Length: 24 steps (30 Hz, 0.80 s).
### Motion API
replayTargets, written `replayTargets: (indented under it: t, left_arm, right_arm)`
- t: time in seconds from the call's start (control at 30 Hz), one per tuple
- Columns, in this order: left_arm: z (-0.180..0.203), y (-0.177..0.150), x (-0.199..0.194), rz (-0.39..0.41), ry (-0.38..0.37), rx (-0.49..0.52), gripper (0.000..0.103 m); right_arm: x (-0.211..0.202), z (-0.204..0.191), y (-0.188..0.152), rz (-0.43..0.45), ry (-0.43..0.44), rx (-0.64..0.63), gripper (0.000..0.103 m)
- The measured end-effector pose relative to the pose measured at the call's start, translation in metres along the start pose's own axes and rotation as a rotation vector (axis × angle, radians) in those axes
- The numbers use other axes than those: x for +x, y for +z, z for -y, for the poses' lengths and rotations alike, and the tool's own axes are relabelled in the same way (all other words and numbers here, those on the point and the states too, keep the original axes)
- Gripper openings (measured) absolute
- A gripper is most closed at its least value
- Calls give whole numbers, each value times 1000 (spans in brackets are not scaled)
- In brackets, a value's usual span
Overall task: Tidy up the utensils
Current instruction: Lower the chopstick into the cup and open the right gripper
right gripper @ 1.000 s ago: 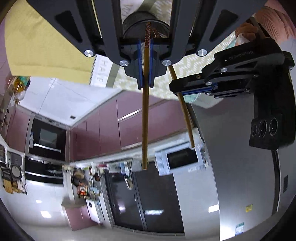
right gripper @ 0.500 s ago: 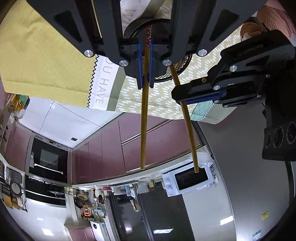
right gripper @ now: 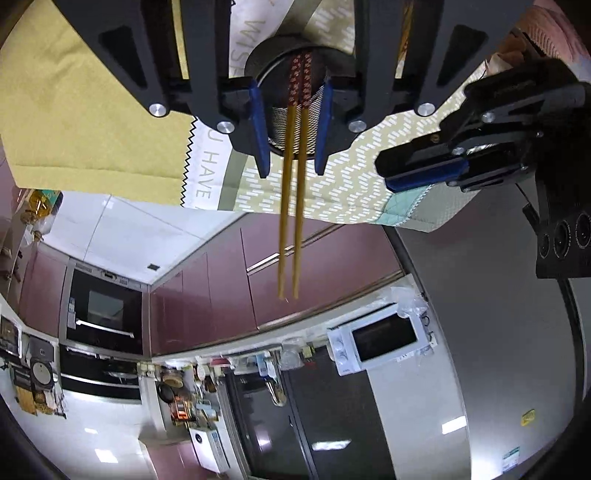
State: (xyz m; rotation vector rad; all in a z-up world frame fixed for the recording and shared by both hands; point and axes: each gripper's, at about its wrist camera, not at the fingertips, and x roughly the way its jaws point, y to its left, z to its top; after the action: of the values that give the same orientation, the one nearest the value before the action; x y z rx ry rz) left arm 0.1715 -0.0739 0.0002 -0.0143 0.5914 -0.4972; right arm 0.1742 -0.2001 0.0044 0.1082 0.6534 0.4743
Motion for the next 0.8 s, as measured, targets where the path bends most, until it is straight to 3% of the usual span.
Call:
replayTargets:
  t: [0.17, 0.33, 0.47, 0.8]
  left_arm:
    - [-8, -18, -39, 52, 15, 14, 53]
    - [-15, -47, -61, 33, 69, 57, 57]
    - [-22, -74, -61, -35, 82, 56, 57]
    - [-26, -132, -34, -207, 110, 36, 57]
  right_arm:
    - [-30, -14, -10, 64, 20, -78, 32]
    - [-55, -37, -32, 73, 84, -191, 42]
    - [-48, -51, -53, 1, 126, -230, 44]
    - [6, -58, -101, -207, 101, -187, 44]
